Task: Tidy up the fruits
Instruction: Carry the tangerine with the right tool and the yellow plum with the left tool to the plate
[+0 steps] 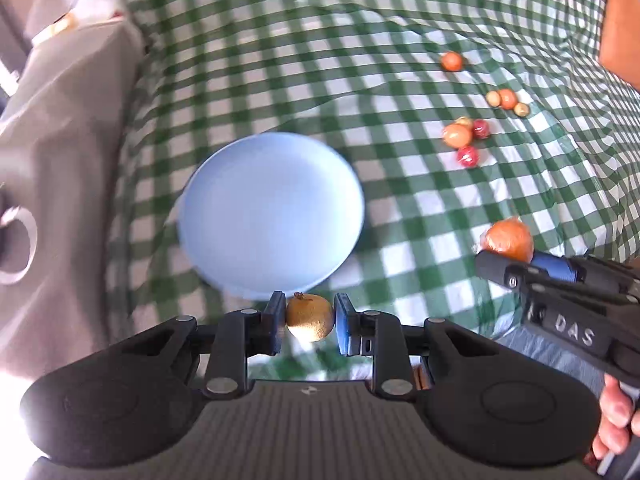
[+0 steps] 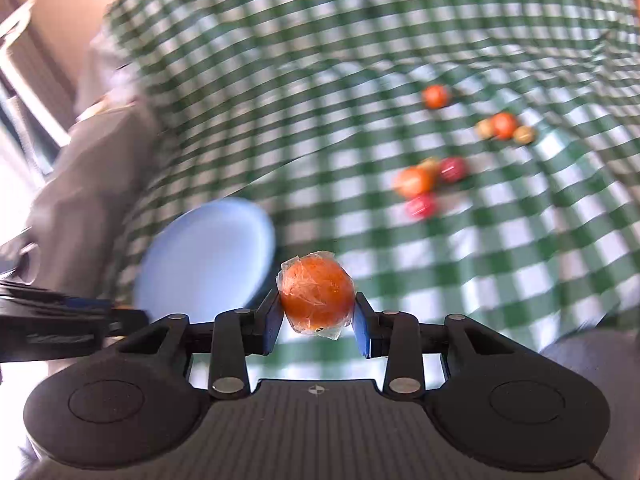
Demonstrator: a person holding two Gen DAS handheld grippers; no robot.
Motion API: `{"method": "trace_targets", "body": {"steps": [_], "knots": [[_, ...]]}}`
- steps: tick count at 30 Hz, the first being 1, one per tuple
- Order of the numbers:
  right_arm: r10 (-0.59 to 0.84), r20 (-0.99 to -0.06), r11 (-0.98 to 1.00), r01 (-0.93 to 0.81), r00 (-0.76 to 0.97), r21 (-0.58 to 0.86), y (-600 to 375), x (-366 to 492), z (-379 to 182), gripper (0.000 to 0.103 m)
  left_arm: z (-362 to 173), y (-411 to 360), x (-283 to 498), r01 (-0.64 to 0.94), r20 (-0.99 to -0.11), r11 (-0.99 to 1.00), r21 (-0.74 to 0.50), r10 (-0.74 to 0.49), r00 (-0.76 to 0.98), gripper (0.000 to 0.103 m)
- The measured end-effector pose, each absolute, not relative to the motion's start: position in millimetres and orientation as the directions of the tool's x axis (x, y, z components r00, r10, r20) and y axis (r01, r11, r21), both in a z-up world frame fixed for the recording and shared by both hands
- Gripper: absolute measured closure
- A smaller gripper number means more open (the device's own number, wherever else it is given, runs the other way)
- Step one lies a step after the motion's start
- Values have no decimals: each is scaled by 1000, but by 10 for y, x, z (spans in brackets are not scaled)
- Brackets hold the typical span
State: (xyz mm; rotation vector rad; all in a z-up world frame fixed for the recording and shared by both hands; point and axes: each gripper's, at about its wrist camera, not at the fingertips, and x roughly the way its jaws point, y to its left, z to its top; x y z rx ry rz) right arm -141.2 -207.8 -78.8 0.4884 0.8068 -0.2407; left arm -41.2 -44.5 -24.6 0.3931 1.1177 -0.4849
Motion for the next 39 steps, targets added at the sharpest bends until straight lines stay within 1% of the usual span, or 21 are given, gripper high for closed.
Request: {"method": "trace_targets", "body": {"steps": [4,9,15,26,39], "knots": [[44,-745,885,320,666,338,-1714,-1500,-644,64,-184,-61,-518,515,-912,856,41,-178,369,75],[35,-749,922,268,662,280,-1394,-1552,-515,64,-151,254,-588,468,-904,884,13,-190,384,75],[22,-754,940,244,657,240,-1242,-1575,-435,64,-116,459,-610,441,-894,897,-15,-209,396,75],[9,-755,954,220,655,202,-1112,-1549,-391,64,-110,530,-579,420,-887,906,-45,-229,401,75],[12,-769,956,219,639,197,-1208,-1360,-466,64,-186,387,-259,410,-887,912,-25,-210,412,75]]}}
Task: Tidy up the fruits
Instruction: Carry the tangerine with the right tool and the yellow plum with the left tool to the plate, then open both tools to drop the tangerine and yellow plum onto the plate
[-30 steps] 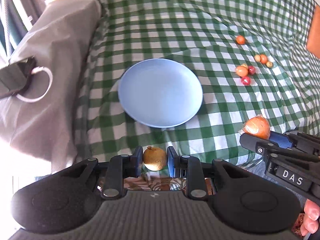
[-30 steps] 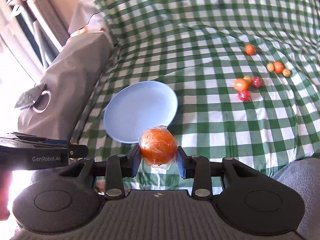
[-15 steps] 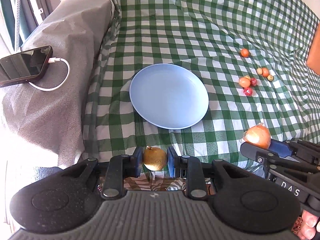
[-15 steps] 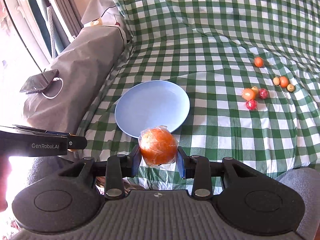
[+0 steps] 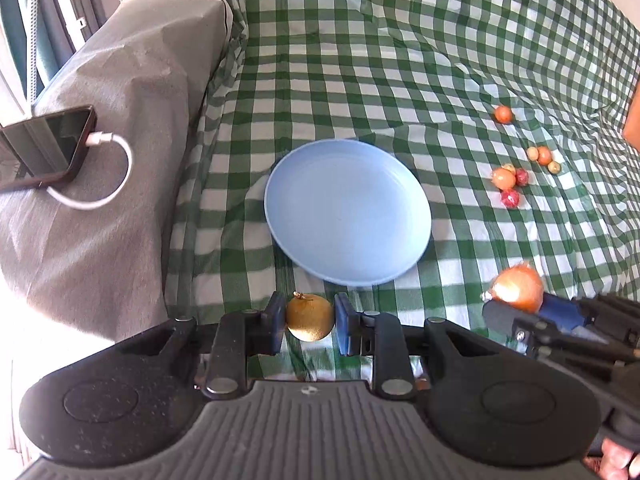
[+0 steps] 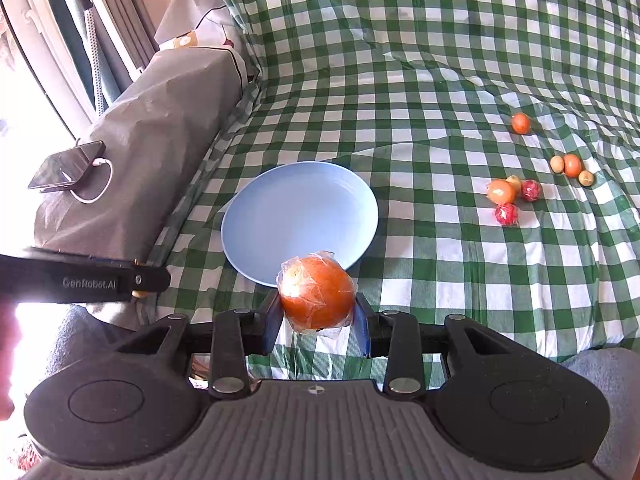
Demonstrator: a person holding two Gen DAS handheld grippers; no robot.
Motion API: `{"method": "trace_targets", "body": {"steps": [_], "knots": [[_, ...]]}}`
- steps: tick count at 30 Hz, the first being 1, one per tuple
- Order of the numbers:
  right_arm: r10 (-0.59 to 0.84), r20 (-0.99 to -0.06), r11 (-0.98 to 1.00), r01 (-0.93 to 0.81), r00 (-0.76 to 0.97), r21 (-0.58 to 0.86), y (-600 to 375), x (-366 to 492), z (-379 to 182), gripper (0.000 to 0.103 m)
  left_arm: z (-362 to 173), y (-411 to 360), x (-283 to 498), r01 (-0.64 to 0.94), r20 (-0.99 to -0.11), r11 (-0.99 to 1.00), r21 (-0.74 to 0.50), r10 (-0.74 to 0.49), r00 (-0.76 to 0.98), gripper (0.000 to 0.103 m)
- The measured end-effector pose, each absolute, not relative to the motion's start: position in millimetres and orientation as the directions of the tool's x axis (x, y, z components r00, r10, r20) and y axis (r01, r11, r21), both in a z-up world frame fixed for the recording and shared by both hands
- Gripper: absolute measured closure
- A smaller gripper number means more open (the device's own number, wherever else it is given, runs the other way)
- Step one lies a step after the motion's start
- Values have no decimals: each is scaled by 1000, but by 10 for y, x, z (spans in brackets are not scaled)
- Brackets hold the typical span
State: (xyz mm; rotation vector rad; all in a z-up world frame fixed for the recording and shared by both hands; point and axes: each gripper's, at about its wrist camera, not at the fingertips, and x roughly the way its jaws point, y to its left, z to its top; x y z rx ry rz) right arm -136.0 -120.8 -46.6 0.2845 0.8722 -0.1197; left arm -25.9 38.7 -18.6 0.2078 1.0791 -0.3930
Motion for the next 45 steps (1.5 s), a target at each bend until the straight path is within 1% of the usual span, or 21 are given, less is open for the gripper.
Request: {"method": "trace_targets", "body": {"steps": [8,18,27,28,29,30,31,32,34,36,38,40,45], "knots": [[2,-795,953,240,607,186,-1277,-935,-648,64,-421,106,202,423,-901,906,-16,-197,388,75],[-3,-831,951,258,557,170,-1389,-309,-933,64,-828,-204,783,429,-926,903,14,-150,346,75],[-3,-863,958,250,506,143,-1455,88,-1244,64,-1215,-414,1085,455,-949,890,36,-113,296,74],[-4,-866,959,249,499,139,-1462,124,-1277,64,-1234,-431,1104,455,-949,890,35,-113,294,69],[-6,-869,960,246,495,134,-1466,162,-1303,64,-1246,-441,1126,455,-951,890,35,-110,290,47],[-3,-871,961,242,491,132,-1467,188,-1322,63,-1245,-443,1146,447,-952,894,41,-101,289,31],[-1,-873,962,239,488,133,-1475,216,-1333,58,-1232,-433,1168,429,-952,902,53,-85,296,3],[-1,-873,961,240,488,134,-1484,234,-1327,54,-1192,-410,1166,410,-946,910,65,-74,315,0],[-11,-866,960,247,499,130,-1496,232,-1276,35,-1088,-349,1155,396,-937,916,71,-75,341,0],[-24,-859,959,254,511,124,-1504,185,-1207,25,-1009,-274,1115,386,-941,920,74,-64,332,0],[-26,-856,959,253,517,124,-1497,108,-1140,21,-933,-170,1028,368,-942,927,71,-59,330,0],[-16,-858,958,253,513,134,-1480,10,-1083,14,-857,-65,905,355,-943,932,80,-45,329,0],[35,-867,943,271,498,194,-1413,-323,-954,8,-670,213,515,335,-938,935,118,-6,346,0]]}}
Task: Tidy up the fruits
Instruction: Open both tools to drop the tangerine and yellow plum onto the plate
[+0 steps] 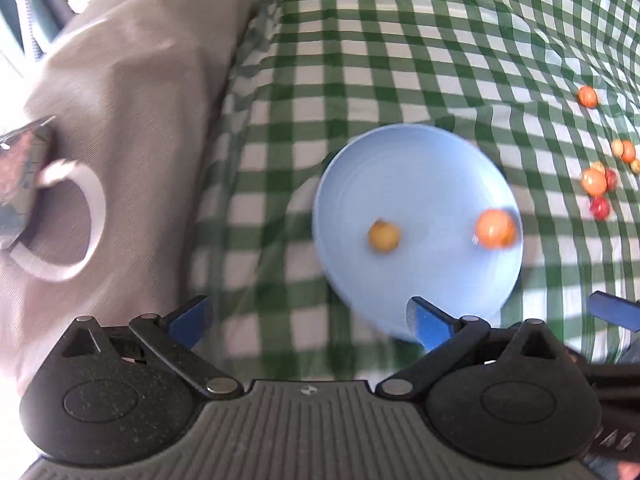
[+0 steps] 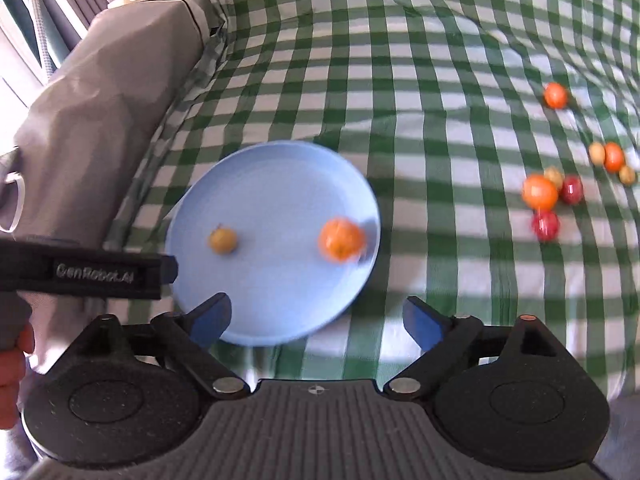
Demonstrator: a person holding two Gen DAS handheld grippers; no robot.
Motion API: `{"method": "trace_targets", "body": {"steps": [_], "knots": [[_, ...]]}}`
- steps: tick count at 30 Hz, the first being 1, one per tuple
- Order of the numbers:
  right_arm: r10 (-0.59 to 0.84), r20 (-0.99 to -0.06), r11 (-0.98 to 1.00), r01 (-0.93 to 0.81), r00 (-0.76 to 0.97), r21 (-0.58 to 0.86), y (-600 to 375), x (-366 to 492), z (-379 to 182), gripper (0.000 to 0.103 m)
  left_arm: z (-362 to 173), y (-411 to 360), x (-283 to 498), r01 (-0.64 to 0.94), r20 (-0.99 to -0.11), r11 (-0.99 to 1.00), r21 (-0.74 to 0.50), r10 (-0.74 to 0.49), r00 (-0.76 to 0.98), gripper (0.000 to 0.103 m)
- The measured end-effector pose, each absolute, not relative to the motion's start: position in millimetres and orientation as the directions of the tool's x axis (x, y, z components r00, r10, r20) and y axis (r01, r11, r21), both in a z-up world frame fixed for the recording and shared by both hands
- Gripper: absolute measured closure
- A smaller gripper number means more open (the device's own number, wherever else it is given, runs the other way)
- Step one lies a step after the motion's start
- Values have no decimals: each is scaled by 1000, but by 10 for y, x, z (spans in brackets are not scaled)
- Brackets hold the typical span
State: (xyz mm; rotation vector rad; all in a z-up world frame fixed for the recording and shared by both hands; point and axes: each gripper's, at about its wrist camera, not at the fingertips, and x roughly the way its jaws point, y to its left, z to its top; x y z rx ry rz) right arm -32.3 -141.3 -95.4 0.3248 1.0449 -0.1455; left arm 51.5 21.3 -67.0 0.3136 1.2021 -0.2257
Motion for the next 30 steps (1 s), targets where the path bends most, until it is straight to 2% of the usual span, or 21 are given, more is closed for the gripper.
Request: {"method": "trace_targets", "body": {"steps": [6,12,18,30], "knots": [[40,-843,927,295,536,232,-1264,-770,-737,7,-451,468,26,331,-923,934,134,-3,385,0],[-53,-742,940,284,668,188,-1038,-1315,-416,4,-256,518,-396,344,-899,931,126,-39,435,0],[-88,-682,939,290,726,187,-1005,-1628,-239,3,-96,495,-650,357,-871,923,144,-53,488,0],[-119,-652,930,315,749,191,-947,-1858,-121,1,86,522,-917,373,-830,913,164,-76,552,0]]}}
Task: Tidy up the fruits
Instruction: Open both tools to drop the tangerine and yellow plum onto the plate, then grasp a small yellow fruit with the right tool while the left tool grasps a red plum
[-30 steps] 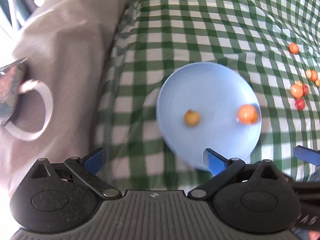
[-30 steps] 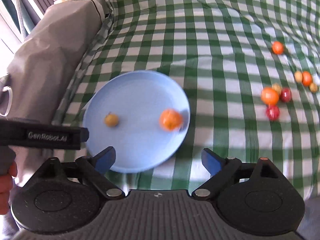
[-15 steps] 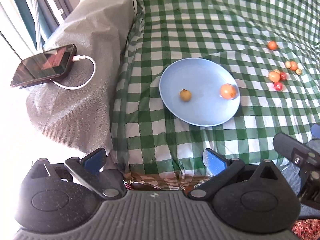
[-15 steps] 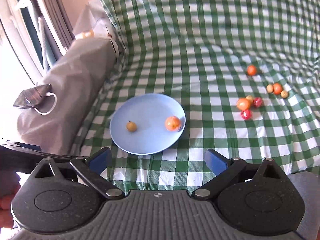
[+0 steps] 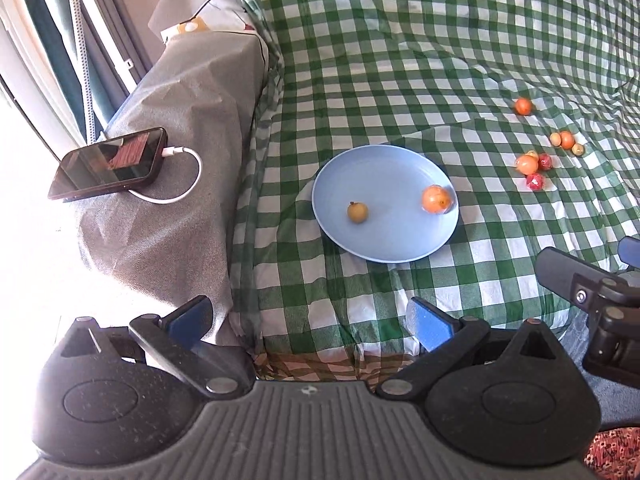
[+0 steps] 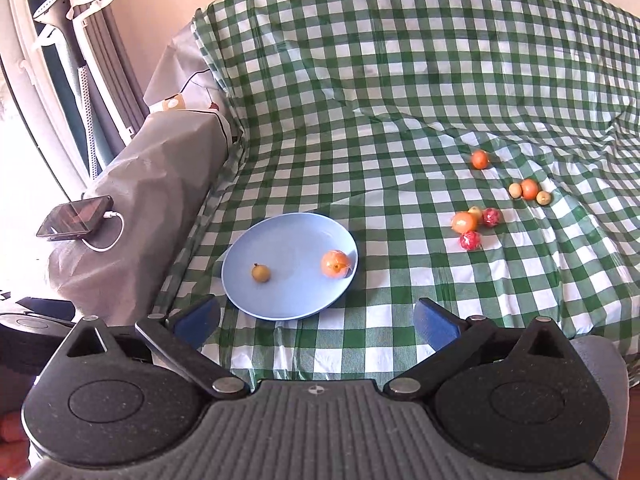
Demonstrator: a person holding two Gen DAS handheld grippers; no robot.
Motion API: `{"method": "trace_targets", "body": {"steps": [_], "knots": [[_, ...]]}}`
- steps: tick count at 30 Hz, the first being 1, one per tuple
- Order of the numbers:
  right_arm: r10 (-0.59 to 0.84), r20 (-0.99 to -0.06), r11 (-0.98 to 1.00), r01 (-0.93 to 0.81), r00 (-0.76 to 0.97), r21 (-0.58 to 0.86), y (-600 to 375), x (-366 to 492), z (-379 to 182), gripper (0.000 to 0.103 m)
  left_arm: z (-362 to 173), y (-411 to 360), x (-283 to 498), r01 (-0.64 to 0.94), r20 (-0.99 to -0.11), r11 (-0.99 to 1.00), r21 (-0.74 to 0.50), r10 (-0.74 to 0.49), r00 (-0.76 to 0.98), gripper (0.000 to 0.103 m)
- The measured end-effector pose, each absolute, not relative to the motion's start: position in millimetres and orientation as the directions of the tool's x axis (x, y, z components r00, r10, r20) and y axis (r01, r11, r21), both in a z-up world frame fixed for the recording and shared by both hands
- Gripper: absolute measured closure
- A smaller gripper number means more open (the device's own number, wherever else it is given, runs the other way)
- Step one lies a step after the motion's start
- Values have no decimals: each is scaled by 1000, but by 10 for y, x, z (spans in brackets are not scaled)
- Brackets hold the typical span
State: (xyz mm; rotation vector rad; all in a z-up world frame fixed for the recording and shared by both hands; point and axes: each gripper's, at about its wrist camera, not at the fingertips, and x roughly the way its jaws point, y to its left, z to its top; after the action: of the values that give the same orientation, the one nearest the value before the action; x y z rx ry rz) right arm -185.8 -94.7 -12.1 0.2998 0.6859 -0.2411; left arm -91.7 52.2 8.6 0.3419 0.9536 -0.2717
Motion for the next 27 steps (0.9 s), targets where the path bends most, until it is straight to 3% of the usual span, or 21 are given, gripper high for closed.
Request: {"method": "trace_targets", "body": {"steps": [27], "knots": [[-116,-704,898,377,701,228,-1235,-1771,-310,1,-97,130,-743,434,-859,877,206,-51,510,0]]}}
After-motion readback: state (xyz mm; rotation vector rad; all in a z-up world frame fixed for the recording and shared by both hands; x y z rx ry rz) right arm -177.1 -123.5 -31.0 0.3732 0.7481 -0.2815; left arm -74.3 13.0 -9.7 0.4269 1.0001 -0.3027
